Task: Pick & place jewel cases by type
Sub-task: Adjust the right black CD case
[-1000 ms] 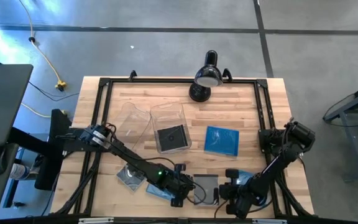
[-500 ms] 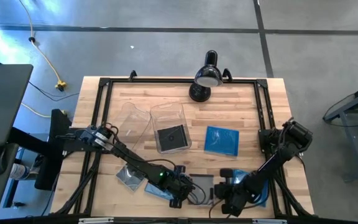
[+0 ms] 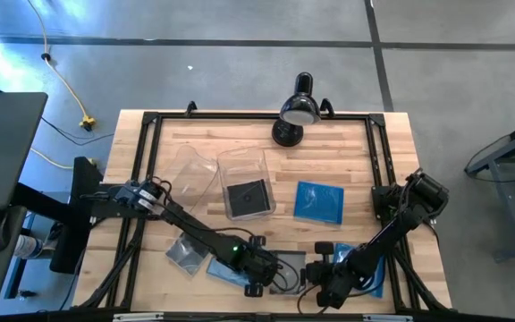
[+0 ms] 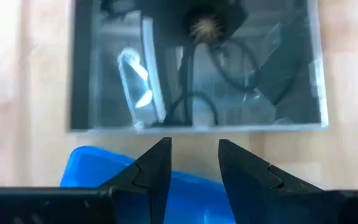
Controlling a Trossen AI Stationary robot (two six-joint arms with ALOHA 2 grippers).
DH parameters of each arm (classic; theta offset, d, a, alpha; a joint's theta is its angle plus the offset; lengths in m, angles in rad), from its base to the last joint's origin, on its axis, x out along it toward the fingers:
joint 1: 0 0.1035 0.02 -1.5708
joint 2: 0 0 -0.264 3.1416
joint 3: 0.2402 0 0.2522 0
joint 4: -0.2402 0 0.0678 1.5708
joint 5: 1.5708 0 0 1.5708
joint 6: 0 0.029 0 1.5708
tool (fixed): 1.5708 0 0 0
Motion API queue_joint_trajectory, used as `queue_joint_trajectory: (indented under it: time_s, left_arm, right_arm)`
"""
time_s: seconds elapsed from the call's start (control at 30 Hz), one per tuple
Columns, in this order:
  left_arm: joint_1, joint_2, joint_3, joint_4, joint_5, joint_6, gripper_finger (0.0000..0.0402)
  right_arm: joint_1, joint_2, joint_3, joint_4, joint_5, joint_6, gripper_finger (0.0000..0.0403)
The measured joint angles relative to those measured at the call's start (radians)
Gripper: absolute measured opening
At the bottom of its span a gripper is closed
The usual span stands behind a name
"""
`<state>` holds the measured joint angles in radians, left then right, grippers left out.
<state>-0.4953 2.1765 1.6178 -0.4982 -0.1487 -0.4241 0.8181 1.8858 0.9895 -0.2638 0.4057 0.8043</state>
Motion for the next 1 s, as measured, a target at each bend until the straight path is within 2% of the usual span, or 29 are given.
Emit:
queue_joint_trajectory:
  time_s: [0.63,0.87,1.0]
  left_arm:
    - [-0.001,0.020,0.026,-0.024,-0.036,0.004,0.0131]
    - [0.012,0.033,0.026,-0.005,0.011,0.002,0.0131]
    - [0.012,0.033,0.026,-0.003,-0.012,0.011,0.0131]
  right_arm:
    - [0.000,0.000,0.000,0.004,0.002,-0.006,0.0000]
    - [-0.002,0.001,0.000,0.017,0.002,-0.023,0.0000]
    - [-0.003,0.001,-0.001,0.018,0.002,-0.024,0.0000]
